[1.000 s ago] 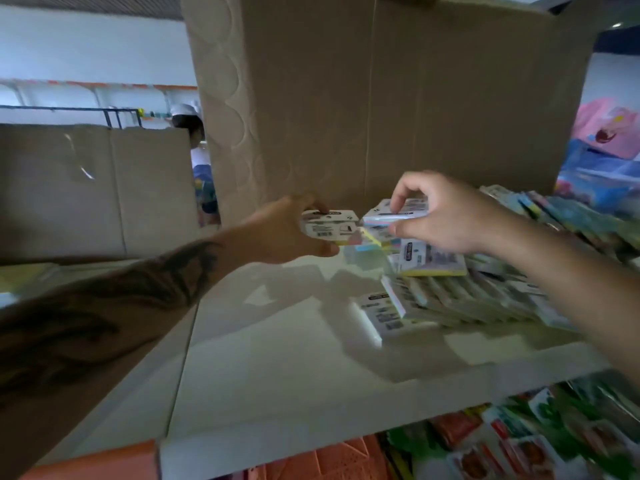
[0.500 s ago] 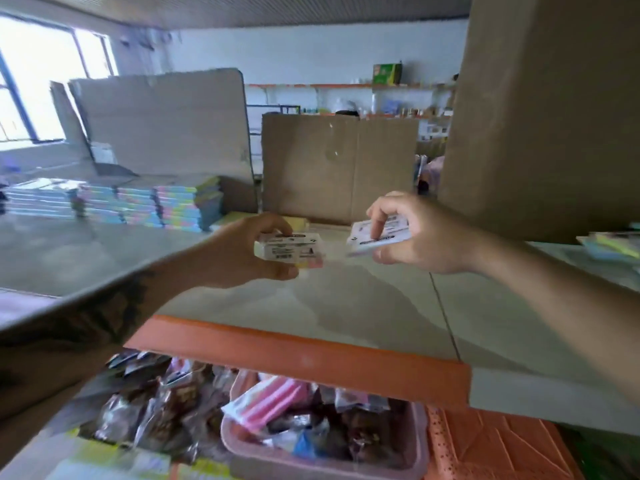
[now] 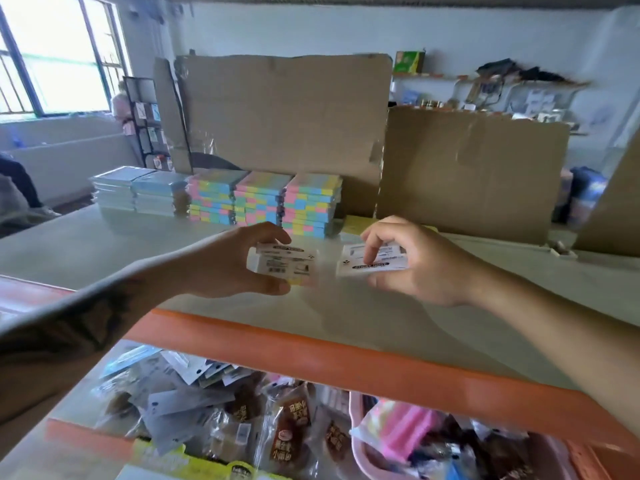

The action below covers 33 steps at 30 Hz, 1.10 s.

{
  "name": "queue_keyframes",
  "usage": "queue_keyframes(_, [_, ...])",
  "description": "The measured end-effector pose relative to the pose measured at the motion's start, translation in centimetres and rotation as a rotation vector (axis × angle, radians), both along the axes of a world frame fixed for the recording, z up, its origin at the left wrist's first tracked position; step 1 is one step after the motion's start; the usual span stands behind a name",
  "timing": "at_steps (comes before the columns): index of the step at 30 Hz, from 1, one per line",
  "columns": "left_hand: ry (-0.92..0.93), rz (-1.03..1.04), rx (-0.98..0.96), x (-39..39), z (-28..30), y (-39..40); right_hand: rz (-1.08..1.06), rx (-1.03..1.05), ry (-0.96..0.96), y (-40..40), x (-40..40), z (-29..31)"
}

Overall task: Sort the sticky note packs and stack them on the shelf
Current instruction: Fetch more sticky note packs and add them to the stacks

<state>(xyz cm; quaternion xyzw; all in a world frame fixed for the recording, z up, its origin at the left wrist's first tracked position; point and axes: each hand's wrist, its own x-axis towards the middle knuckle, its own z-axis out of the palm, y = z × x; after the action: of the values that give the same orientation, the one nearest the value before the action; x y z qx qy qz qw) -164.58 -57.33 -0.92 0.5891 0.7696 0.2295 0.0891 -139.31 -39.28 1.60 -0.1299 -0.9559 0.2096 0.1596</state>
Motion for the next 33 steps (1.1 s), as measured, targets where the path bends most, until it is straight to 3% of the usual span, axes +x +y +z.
queue_keyframes(10, [-0.001, -0.048, -0.041, -2.9, -0.9, -0.8, -0.008, 0.046, -0.196, -2.3, -4.3, -0.7])
queue_keyframes(16, [0.006, -0.015, 0.006, -3.0, -1.1, -1.3, -0.023, 0.095, -0.162, -3.4, -6.6, 0.6])
queue_keyframes(19, [-0.120, 0.000, 0.123, -2.6, -0.8, -1.6, -0.005, 0.192, -0.147, -4.4, -8.1, 0.7])
queue_keyframes(25, [-0.381, 0.030, 0.270, -1.7, -0.2, -1.3, 0.016, 0.279, 0.060, -4.8, -10.2, 0.0])
queue_keyframes(27, [-0.546, 0.016, 0.354, -1.1, 0.2, -1.3, -0.032, 0.217, 0.183, -5.0, -10.3, -0.2])
queue_keyframes(33, [-0.840, 0.038, 0.561, -1.2, 1.0, -1.4, -0.067, -0.421, 0.325, -5.6, -10.7, -0.3])
